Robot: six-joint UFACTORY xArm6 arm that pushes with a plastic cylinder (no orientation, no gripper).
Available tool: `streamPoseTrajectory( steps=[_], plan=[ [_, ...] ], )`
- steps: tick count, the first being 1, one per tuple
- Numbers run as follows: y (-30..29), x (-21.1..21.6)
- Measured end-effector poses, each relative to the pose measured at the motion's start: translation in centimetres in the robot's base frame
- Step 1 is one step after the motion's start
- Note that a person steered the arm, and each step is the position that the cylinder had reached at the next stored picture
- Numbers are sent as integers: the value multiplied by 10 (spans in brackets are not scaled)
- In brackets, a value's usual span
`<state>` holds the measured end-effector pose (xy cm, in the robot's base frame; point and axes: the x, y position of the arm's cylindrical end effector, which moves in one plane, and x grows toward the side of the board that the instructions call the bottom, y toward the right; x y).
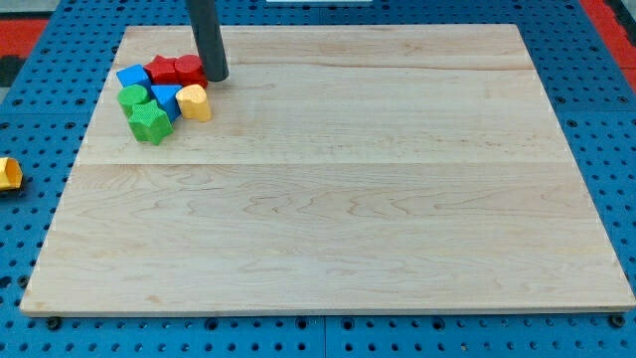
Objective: Separate the red blocks and yellow heart from a group of blocks
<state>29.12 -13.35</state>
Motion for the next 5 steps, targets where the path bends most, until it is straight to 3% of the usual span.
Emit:
streamPoseTrajectory(
  steps=[1,2,3,4,5],
  plan=[
    [-1,-61],
    [-97,-69],
    [-162,-37],
    [-92,3],
    [-18,-7]
  ],
)
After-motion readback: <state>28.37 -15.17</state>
